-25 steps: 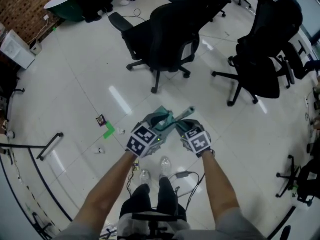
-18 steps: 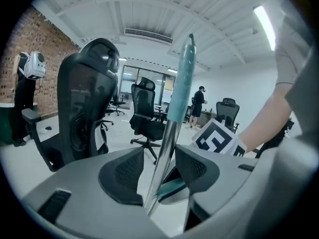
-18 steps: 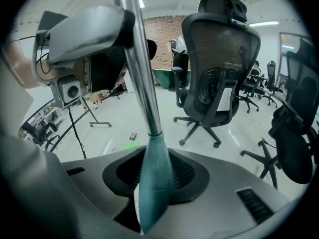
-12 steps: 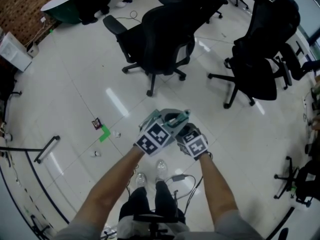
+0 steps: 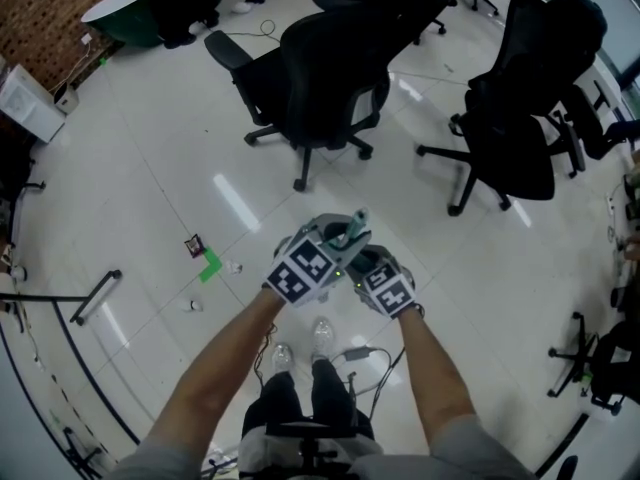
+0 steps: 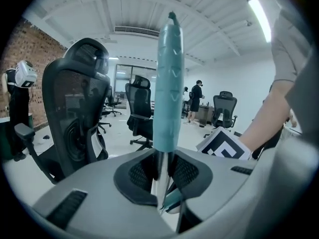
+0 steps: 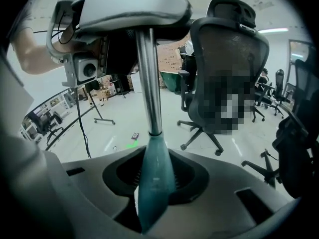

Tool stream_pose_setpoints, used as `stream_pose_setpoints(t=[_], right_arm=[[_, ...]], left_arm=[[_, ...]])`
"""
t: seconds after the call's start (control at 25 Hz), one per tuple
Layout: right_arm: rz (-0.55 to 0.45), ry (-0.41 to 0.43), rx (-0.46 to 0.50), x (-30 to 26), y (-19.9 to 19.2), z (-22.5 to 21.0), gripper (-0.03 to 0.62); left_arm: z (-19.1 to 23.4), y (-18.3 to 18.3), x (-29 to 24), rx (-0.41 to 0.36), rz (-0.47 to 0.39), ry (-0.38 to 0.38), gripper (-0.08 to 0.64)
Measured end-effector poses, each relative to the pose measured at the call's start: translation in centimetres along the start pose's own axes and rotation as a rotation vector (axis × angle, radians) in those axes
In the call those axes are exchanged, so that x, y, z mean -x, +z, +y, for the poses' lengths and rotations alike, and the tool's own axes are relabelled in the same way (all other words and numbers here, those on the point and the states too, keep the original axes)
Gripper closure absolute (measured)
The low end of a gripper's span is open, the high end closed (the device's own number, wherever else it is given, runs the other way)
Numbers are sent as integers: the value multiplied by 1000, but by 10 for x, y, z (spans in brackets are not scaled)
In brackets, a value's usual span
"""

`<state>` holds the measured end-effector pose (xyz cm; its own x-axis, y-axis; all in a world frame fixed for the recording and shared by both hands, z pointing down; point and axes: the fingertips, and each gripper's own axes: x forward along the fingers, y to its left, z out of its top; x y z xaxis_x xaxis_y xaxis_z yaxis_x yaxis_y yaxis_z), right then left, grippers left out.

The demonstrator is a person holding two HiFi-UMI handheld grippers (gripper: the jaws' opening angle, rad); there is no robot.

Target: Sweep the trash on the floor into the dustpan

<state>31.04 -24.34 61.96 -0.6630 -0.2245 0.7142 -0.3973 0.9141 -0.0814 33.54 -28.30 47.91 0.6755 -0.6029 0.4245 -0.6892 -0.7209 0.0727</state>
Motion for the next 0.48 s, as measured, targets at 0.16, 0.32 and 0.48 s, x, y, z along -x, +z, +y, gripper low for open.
stream_pose_setpoints(t=[0.16, 0.32, 0.48], right_arm=[[-9, 8, 5, 5, -4, 2, 479], [-11, -2, -42, 24, -28, -6, 479], [-31, -8, -47, 40, -26, -15, 480]], left_arm=[[-5, 0, -2, -7, 11, -1, 502], [31, -9, 15, 46, 19, 107, 506], [39, -1, 23, 12, 29, 108, 505]])
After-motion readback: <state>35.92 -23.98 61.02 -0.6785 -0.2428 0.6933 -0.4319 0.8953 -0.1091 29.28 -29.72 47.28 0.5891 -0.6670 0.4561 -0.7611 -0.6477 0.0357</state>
